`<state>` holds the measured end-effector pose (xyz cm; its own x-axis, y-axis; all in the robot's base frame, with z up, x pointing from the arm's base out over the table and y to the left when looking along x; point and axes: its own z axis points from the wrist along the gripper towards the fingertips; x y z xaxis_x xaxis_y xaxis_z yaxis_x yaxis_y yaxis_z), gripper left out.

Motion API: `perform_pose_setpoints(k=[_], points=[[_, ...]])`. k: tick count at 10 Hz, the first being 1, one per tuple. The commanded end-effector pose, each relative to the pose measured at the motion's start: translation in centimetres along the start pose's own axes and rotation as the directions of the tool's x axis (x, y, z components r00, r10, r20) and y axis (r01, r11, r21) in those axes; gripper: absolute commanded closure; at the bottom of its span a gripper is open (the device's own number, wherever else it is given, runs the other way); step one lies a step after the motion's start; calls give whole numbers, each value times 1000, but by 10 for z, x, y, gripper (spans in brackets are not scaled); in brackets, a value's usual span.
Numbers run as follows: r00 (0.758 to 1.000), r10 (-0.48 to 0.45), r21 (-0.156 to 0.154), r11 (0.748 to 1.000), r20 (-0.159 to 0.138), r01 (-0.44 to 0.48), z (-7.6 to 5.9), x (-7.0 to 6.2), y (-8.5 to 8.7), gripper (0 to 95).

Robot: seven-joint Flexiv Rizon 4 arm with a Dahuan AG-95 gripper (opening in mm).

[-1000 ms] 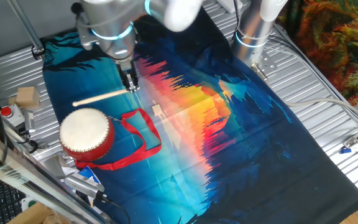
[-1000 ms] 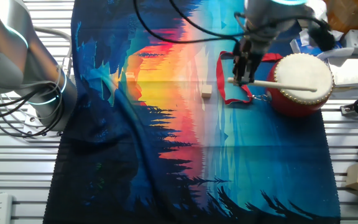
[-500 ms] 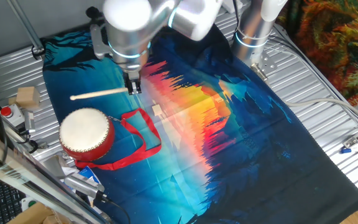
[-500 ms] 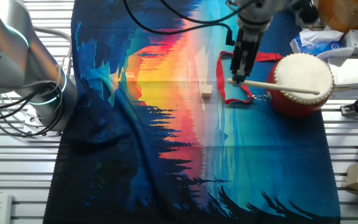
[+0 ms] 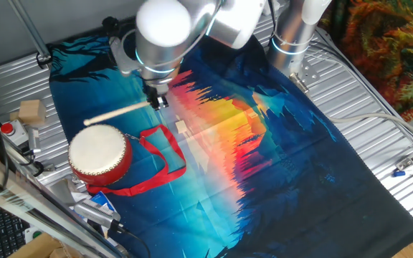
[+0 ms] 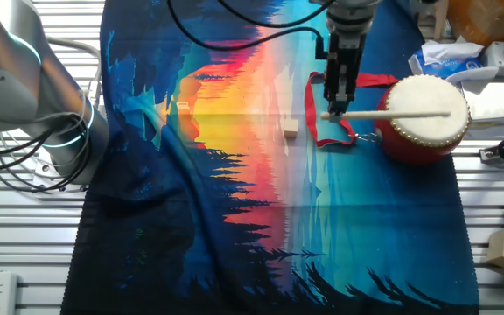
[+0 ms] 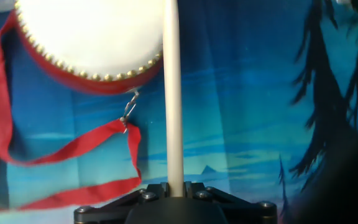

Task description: Play the drum

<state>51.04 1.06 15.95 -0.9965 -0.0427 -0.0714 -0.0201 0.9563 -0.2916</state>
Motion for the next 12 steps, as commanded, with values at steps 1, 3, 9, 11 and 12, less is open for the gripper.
perform_pose_setpoints(k=[1,3,9,11,12], points=[[853,-508,-224,823,119,522,0,0,0,950],[955,-294,-272,917,29,290,0,0,0,950],[978,-210,-259,944,15,207,0,0,0,950],[977,-210,-278,938,19,207,0,0,0,950],[977,-213,-293,934,8,206,0,0,0,950]])
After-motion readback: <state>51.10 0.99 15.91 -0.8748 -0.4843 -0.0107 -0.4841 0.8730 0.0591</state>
